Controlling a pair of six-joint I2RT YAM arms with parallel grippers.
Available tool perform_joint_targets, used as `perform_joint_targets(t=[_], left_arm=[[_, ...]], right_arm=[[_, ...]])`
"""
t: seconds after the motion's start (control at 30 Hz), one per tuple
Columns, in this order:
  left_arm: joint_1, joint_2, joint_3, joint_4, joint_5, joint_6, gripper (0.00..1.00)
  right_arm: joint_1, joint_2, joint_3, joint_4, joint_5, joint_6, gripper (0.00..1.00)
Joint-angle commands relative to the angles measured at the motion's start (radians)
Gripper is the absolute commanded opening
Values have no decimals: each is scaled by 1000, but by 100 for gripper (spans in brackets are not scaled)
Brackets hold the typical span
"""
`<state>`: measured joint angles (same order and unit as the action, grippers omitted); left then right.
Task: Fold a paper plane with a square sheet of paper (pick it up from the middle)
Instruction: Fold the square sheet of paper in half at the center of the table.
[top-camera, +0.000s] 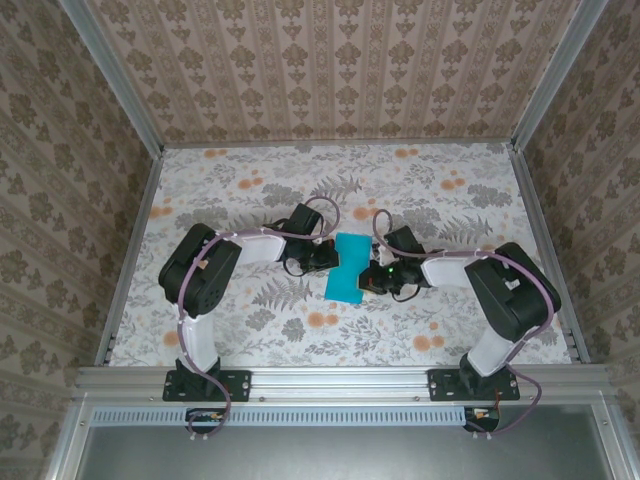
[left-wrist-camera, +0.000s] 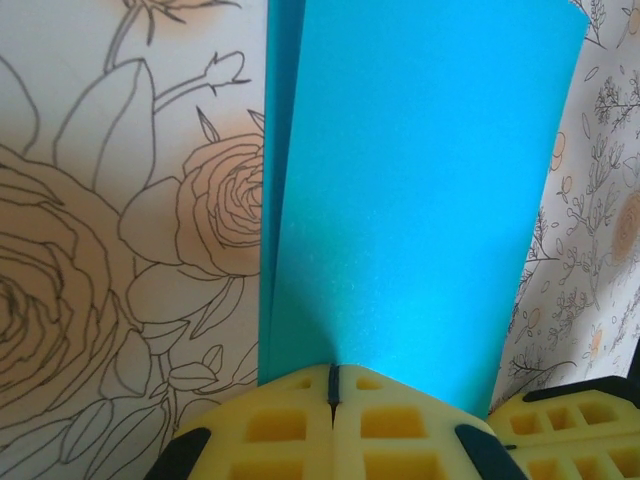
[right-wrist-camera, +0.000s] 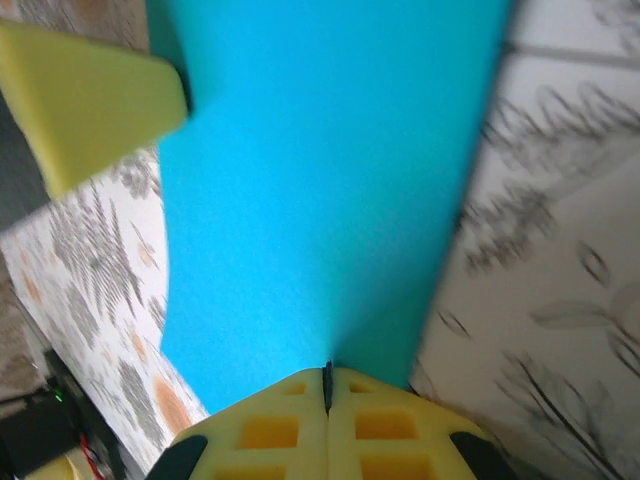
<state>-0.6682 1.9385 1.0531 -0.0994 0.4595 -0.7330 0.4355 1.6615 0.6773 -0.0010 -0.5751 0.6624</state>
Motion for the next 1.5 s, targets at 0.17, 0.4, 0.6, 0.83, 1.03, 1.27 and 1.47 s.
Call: perform_joint_targets(t=[0.17, 0.4, 0.6, 0.83, 1.03, 1.27, 1.47], left_arm=[[-20, 152, -116, -202, -222, -18, 0], [-24, 158, -110, -202, -220, -21, 0], [-28, 167, -115, -201, -228, -41, 0], [-29, 181, -110, -205, -228, -46, 0], [-28, 186, -113, -210, -232, -47, 0], [-24, 179, -105, -219, -234, -38, 0], [-12, 75, -92, -269, -261, -51, 0]], right_arm=[[-16, -116, 52, -142, -75, -83, 0], [43, -3, 122, -41, -60, -13, 0], [72, 77, 134, -20, -85, -19, 0], [69, 87, 83, -77, -86, -69, 0], [35, 30, -38, -92, -90, -95, 0], [-10, -73, -133, -126, -89, -106, 0], [-23, -180, -10, -185, -56, -91, 0]])
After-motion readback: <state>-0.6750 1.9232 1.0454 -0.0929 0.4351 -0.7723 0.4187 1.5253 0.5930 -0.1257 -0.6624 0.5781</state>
